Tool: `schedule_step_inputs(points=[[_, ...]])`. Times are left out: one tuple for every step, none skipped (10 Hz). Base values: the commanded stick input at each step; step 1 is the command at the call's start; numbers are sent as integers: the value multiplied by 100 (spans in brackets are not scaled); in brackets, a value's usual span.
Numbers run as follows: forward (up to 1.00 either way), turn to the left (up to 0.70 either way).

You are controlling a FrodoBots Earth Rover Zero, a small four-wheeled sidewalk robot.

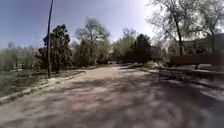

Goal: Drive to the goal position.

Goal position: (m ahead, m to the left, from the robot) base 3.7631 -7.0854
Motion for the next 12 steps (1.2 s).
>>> schedule_step_inputs(points=[[70, 0], [70, 0], [70, 0], [70, 0], [70, 0], [70, 0], [70, 0], [70, 0], [70, 0], [70, 0], [70, 0], [70, 0]])
